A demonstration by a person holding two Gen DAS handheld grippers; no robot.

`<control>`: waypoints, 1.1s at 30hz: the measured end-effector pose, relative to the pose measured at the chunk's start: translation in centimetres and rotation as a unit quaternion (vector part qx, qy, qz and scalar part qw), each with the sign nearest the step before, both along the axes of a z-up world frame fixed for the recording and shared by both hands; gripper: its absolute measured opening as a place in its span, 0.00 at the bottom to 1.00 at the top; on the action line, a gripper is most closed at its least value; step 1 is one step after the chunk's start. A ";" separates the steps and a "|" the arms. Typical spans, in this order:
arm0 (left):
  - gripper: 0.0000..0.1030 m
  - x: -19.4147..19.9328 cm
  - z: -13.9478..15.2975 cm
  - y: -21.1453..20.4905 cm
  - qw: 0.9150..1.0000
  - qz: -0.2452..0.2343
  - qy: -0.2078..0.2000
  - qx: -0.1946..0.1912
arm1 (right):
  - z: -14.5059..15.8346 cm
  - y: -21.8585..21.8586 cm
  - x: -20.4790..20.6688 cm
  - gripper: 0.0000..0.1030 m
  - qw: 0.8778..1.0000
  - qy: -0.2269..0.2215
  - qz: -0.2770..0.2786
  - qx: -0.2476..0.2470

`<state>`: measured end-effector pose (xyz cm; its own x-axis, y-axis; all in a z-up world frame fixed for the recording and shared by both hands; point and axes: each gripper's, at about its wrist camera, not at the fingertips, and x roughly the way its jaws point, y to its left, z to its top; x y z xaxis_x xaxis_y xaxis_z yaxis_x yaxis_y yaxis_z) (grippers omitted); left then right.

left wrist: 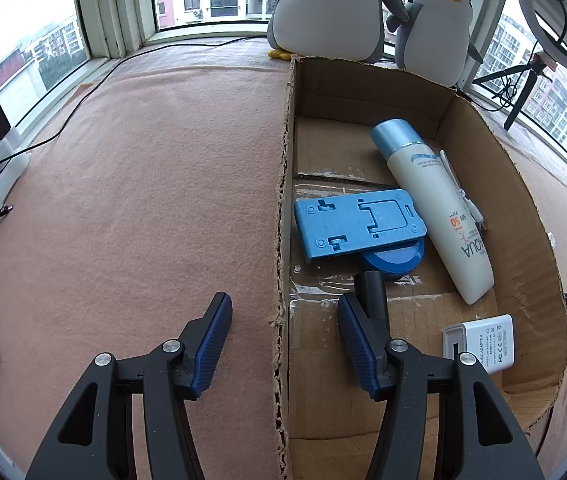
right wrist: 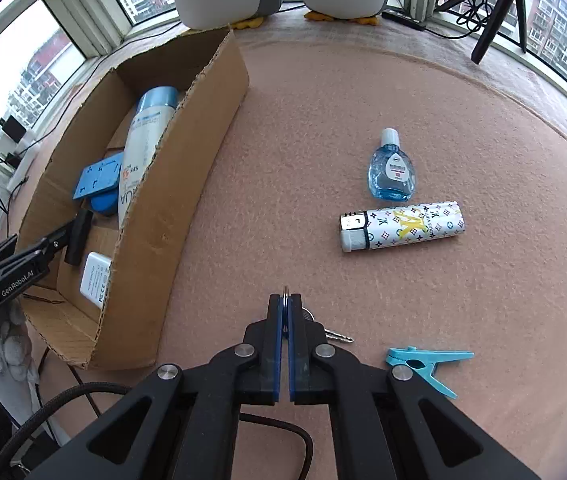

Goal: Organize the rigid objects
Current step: 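Withdraw the right tool toward the keys and teal clip, then grasp the silver keys with the right gripper and lift them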

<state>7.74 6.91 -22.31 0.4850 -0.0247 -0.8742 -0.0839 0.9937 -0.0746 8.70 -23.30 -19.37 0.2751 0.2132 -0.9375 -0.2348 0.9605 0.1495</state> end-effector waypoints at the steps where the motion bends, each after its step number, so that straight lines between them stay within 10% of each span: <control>1: 0.58 0.0 0.0 0.0 1.000 0.000 0.000 0.000 | 0.4 0.0 -0.1 0.02 1.000 -0.006 0.001 -0.002; 18: 0.58 -0.1 0.0 0.1 1.000 0.001 0.000 -0.002 | 9.6 2.4 0.3 0.02 0.993 -0.093 0.030 0.062; 33: 0.58 0.0 0.1 -0.1 1.000 -0.002 0.000 0.000 | 9.3 9.7 -0.1 0.02 0.986 -0.077 0.106 0.104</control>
